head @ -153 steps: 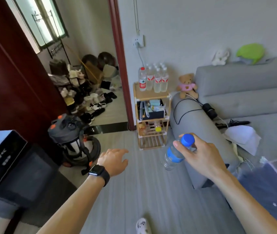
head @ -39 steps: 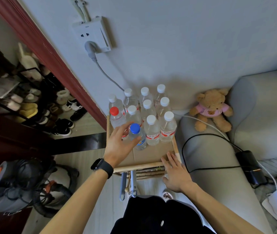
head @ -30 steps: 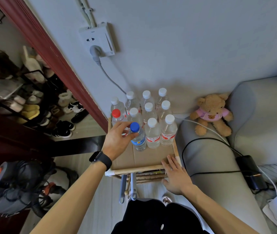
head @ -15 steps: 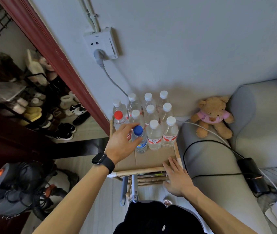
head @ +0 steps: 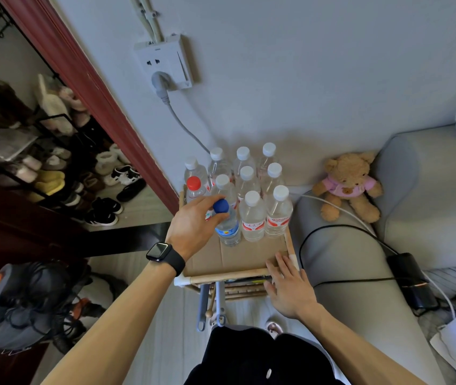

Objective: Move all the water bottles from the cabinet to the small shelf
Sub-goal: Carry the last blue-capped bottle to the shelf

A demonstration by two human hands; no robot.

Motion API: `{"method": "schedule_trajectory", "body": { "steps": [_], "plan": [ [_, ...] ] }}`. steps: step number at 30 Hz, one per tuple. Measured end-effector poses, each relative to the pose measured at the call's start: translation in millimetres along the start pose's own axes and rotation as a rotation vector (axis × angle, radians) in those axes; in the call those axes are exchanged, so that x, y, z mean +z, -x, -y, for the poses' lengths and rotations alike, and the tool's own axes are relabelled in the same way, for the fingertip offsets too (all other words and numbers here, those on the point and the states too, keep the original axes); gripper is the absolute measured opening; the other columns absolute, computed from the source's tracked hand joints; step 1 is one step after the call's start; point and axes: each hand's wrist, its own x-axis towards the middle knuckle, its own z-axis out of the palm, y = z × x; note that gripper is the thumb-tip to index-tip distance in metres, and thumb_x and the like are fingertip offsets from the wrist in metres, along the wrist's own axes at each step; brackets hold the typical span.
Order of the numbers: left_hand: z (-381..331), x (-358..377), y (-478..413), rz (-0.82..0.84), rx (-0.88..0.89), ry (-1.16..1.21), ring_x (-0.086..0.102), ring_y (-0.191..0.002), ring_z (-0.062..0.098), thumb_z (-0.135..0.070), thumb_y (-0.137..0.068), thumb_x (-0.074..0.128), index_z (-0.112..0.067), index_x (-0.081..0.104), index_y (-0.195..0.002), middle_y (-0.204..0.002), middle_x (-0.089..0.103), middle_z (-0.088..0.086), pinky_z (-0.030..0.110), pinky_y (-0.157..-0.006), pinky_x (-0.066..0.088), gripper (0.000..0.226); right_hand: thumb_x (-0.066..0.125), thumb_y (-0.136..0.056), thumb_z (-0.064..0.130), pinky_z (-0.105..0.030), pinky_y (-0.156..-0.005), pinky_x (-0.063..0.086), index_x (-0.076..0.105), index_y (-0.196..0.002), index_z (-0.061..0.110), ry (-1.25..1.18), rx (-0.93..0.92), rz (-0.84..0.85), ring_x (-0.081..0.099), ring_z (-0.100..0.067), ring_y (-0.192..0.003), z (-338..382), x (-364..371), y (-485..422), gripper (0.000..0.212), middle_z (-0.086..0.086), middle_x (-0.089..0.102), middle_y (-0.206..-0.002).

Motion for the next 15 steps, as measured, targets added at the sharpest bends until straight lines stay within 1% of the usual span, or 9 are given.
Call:
{"method": "schedule_trajectory", "body": {
  "steps": [2,5,8,10,13,15],
  "plan": [
    [-1.4,-0.6,-0.2,0.009,-0.011,-0.001,0.060,-0.104,0.006,-0.040,-0.089,0.065,-0.033,0.057,-0.130,-0.117,0.064,-0.011,0.034,-0.088,0.053,0.042,0.024,-0.102,0.049,-0.051,-0.122,0.002,0.006,-0.158,0.030,-0.006,0.000,0.004,-0.016,-0.016,-0.151,0.3,-0.7,-0.4,0.062,0.003,-0.013,-0.165],
    [-4.5,1.7,2.7,0.020,0.005,-0.006,0.060,-0.101,0.005,-0.044,-0.088,0.065,-0.036,0.055,-0.130,-0.116,0.063,-0.014,0.036,-0.083,0.055,0.043,0.025,-0.102,0.049,-0.050,-0.122,0.003,0.006,-0.158,0.030,-0.012,0.002,0.012,-0.016,-0.016,-0.151,1.2,-0.9,-0.7,0.063,0.002,-0.013,-0.165],
    [-7.3,5.4,5.9,0.005,-0.008,-0.034,0.061,-0.098,0.007,-0.048,-0.088,0.062,-0.040,0.052,-0.129,-0.115,0.062,-0.014,0.039,-0.077,0.057,0.043,0.027,-0.101,0.048,-0.049,-0.122,0.003,0.005,-0.158,0.030,-0.010,0.002,0.019,-0.016,-0.017,-0.151,1.8,-3.1,0.4,0.063,0.002,-0.014,-0.165],
    [-9.6,6.3,7.6,-0.005,-0.011,-0.052,0.062,-0.099,0.008,-0.048,-0.089,0.060,-0.040,0.051,-0.130,-0.118,0.062,-0.014,0.039,-0.077,0.057,0.043,0.027,-0.101,0.049,-0.050,-0.122,0.004,0.005,-0.158,0.030,-0.003,-0.002,0.023,-0.016,-0.017,-0.151,1.8,-4.0,1.2,0.064,0.001,-0.014,-0.165],
    [-16.4,5.7,8.2,-0.034,-0.005,-0.079,0.061,-0.103,0.011,-0.044,-0.090,0.061,-0.035,0.053,-0.130,-0.123,0.060,-0.013,0.033,-0.077,0.055,0.042,0.028,-0.101,0.049,-0.049,-0.122,0.004,0.006,-0.158,0.030,0.000,0.000,0.031,-0.016,-0.017,-0.151,2.1,-4.8,1.3,0.064,0.002,-0.014,-0.165],
    [-20.9,6.0,7.4,-0.060,0.009,-0.096,0.060,-0.105,0.012,-0.044,-0.089,0.061,-0.033,0.053,-0.130,-0.126,0.056,-0.014,0.028,-0.072,0.051,0.043,0.029,-0.101,0.048,-0.049,-0.122,0.004,0.005,-0.158,0.030,0.001,0.004,0.031,-0.016,-0.017,-0.151,1.9,-4.7,1.3,0.064,0.002,-0.014,-0.165]
  ]
}}
